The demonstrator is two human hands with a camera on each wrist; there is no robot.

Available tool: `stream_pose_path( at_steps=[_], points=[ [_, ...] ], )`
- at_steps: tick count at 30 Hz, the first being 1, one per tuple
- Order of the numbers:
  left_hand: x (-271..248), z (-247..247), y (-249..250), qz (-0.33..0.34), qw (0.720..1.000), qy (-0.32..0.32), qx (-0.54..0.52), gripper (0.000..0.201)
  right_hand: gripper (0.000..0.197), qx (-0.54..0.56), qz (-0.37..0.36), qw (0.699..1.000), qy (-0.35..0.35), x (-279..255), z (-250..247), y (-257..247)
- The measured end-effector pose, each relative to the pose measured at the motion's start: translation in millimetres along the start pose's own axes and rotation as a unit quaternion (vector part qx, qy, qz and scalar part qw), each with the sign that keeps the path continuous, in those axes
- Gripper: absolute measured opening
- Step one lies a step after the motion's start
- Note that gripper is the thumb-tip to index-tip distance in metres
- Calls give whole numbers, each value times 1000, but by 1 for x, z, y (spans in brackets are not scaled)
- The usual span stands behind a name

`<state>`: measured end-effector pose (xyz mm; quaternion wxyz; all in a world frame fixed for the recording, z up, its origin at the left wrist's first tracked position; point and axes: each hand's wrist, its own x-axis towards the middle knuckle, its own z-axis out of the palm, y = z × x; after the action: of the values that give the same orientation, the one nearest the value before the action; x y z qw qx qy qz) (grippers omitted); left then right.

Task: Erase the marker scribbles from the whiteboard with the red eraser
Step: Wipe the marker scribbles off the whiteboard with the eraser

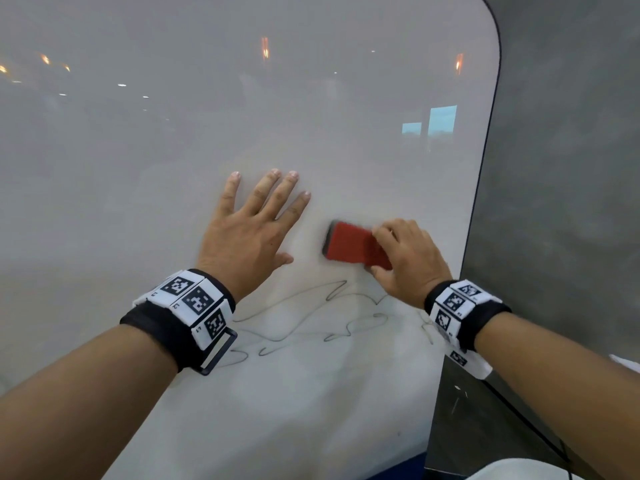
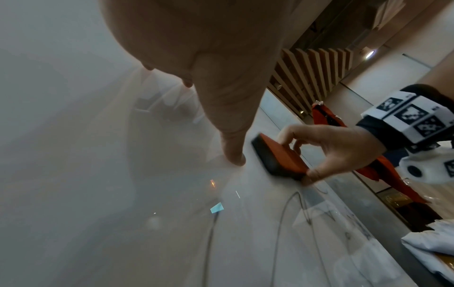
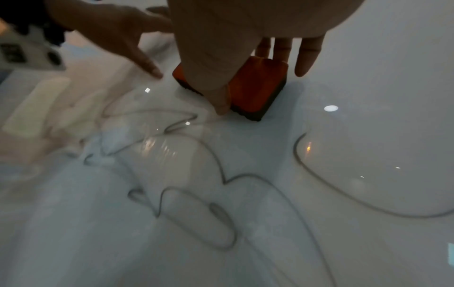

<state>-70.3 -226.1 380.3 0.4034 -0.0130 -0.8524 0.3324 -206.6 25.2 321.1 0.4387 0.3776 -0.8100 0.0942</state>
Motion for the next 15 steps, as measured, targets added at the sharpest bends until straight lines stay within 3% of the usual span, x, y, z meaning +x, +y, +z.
stream_pose_path(
  at_steps=[4,10,15],
  points=[
    [-10,2,-11,-4,1000,5,-5,100,65,-33,-89,994,-45,-7,5,-1],
    [-20,3,-20,-7,1000,6,-12,99,64,1,32,999,29,-3,5,-9],
    [-25,7,-24,0,1000,11,-17,99,68,-32,-105,993,-48,-23,25,-34]
  ],
)
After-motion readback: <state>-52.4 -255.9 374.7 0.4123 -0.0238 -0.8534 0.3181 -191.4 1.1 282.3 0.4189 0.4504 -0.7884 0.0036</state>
